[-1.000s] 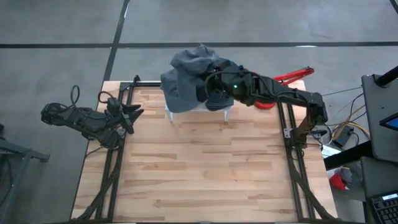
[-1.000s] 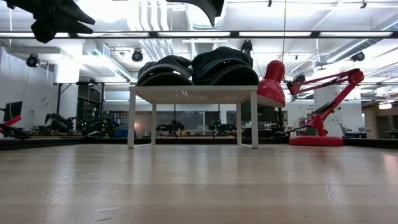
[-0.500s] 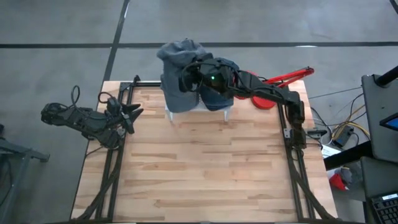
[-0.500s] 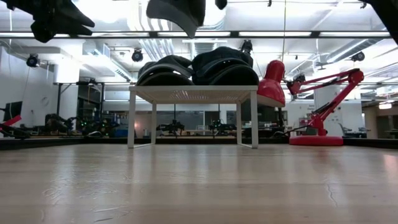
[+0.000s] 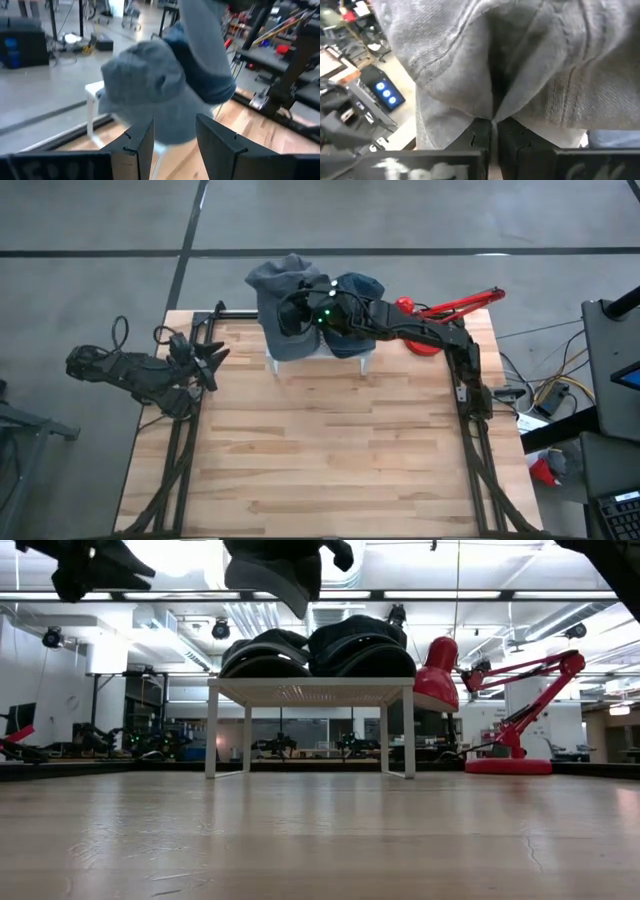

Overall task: Pick & Place hat
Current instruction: Stack the gray cap on the gray cap on the shelf

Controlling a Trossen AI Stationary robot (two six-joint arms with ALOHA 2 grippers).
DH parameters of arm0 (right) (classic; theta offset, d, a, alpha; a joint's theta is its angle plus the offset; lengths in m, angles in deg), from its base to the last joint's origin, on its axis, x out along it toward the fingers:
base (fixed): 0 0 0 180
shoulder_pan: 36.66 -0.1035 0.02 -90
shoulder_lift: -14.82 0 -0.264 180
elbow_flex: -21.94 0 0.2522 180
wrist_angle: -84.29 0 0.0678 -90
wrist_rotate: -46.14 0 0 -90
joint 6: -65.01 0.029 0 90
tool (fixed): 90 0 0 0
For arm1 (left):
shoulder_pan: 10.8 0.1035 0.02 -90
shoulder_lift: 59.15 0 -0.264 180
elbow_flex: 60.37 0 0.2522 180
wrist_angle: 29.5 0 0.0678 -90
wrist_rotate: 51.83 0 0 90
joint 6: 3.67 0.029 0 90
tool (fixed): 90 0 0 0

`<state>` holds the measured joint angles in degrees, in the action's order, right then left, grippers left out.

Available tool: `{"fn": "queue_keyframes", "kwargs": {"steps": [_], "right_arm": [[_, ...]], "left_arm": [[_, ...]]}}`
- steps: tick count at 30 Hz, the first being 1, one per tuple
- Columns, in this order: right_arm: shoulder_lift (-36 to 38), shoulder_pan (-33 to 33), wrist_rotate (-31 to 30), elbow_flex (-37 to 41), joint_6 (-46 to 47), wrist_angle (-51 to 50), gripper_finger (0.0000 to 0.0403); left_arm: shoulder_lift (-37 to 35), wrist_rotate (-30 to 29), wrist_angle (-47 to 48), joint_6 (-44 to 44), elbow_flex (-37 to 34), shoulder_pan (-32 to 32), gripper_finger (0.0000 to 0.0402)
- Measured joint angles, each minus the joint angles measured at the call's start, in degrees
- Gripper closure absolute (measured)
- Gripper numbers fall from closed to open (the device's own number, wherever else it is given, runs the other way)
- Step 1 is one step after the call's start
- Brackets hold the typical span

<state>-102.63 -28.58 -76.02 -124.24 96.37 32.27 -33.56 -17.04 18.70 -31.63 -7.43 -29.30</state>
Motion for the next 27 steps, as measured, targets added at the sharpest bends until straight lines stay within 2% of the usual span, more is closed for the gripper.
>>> {"fn": "queue_keyframes", "kwargs": {"steps": [7, 12, 17, 23, 27], "right_arm": [[-1.1, -4.2, -1.4, 0.1, -10.6, 4.7, 0.039], [-2.6, -6.8, -8.7, 0.2, -17.4, 8.2, 0.039], [-4.1, -8.1, -13.8, 0.2, -27.0, 16.6, 0.039], [-6.4, -8.6, -14.5, -0.4, -36.7, 25.3, 0.039], [-6.4, -8.6, -14.6, -0.2, -37.1, 25.3, 0.039]], "left_arm": [[0.4, -0.3, -20.6, 18.0, 0.0, 0.0, 0.0259], [1.2, 1.2, -35.6, 29.1, 0.0, 0.0, 0.0259], [3.2, 8.6, -44.7, 33.6, 0.0, -0.1, 0.0259], [8.3, 11.0, -51.0, 36.4, 1.9, -0.1, 0.0259], [13.2, 12.6, -51.2, 37.8, 5.8, -0.1, 0.0259]]}}
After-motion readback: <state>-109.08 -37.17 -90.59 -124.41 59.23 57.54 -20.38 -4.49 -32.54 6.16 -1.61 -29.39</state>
